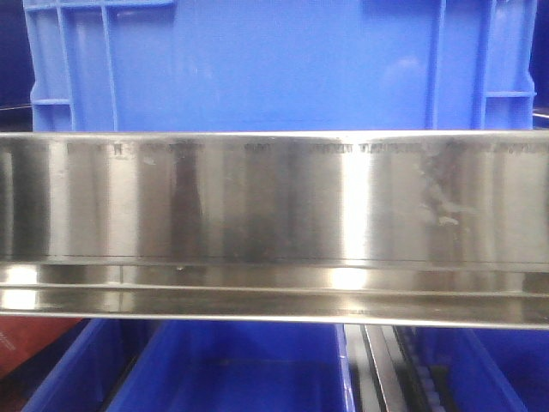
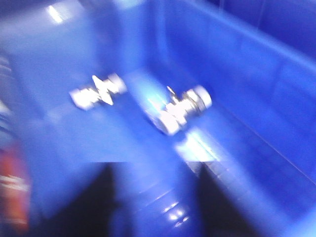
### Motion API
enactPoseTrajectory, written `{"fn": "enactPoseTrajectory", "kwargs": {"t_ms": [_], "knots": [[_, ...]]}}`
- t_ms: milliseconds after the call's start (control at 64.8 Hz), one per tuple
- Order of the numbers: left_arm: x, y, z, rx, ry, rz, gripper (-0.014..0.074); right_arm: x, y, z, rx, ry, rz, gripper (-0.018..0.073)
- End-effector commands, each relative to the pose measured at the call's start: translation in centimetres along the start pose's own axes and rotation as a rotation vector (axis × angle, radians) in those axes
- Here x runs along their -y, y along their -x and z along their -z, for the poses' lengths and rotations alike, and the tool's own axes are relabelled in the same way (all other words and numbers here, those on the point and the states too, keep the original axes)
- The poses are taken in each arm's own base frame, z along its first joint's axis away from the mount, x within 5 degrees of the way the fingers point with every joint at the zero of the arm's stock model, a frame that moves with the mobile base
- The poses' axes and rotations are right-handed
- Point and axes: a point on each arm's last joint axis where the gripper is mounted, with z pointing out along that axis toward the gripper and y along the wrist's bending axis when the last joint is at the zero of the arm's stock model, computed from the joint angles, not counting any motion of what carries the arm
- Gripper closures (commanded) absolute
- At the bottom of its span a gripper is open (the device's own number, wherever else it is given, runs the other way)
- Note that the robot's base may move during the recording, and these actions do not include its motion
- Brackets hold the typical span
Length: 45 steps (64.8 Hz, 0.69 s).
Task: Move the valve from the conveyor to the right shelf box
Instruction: 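Open both grippers to release the valves inside the bin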
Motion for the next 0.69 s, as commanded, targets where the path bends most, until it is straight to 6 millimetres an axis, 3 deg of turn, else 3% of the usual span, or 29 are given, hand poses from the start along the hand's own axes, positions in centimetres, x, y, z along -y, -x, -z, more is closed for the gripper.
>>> {"fn": "enactPoseTrajectory", "kwargs": {"t_ms": [0, 170, 278, 509, 679], "knots": [[-0.4, -0.2, 2.6, 0.020, 0.043, 0.004, 0.0708, 0.2, -1.1, 1.7, 0.045, -0.045, 0.006, 0.0712], [-1.0, -2.1, 5.6, 0.060, 0.122, 0.076, 0.0708, 0.1, -4.4, 4.0, 0.127, -0.060, 0.013, 0.0712], [-0.7, -4.3, 6.4, 0.119, 0.114, 0.093, 0.0708, -0.1, -6.8, 5.3, 0.182, -0.064, 0.014, 0.0712], [0.3, -11.7, 8.2, 0.261, 0.076, 0.103, 0.0708, -0.5, -12.6, 7.5, 0.233, -0.067, 0.015, 0.0712], [1.1, -17.6, 9.0, 0.319, 0.042, 0.123, 0.0708, -0.7, -16.9, 7.8, 0.233, -0.068, 0.014, 0.0712]]}}
